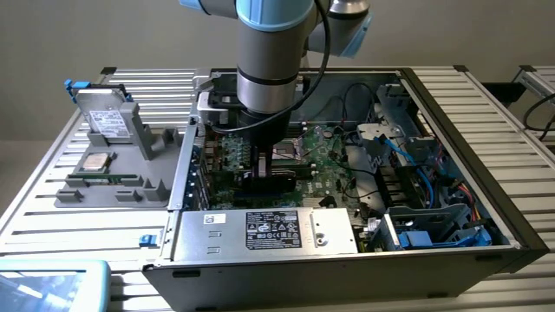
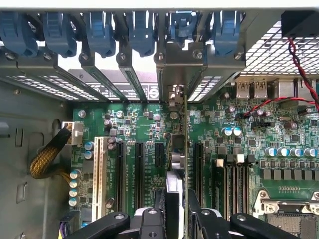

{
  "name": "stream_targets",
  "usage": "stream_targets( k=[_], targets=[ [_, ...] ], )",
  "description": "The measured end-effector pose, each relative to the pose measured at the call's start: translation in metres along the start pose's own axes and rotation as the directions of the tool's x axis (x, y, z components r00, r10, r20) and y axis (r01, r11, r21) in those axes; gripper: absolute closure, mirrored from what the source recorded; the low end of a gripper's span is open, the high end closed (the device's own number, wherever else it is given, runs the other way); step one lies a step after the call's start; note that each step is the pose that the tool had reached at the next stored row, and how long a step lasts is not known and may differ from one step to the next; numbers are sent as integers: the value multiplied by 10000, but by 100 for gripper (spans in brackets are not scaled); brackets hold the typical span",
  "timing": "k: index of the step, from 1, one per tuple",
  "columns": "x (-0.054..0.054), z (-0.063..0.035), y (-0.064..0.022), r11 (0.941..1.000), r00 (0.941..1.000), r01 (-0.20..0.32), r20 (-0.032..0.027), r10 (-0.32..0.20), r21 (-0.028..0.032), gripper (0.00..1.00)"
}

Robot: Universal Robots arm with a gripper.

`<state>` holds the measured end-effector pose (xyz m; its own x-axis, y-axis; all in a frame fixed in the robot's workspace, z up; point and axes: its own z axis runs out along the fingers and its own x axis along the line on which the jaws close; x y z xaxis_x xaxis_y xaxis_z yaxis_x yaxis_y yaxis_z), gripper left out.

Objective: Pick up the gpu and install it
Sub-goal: 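Insert the gpu into the slot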

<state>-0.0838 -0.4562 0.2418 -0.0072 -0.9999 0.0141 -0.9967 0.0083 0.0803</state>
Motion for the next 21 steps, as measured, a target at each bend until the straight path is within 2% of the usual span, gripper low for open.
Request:
stream_targets(
  k=[21],
  targets=[
    [0, 32, 5, 10000, 10000, -1, -1, 1, -10, 72]
  ],
)
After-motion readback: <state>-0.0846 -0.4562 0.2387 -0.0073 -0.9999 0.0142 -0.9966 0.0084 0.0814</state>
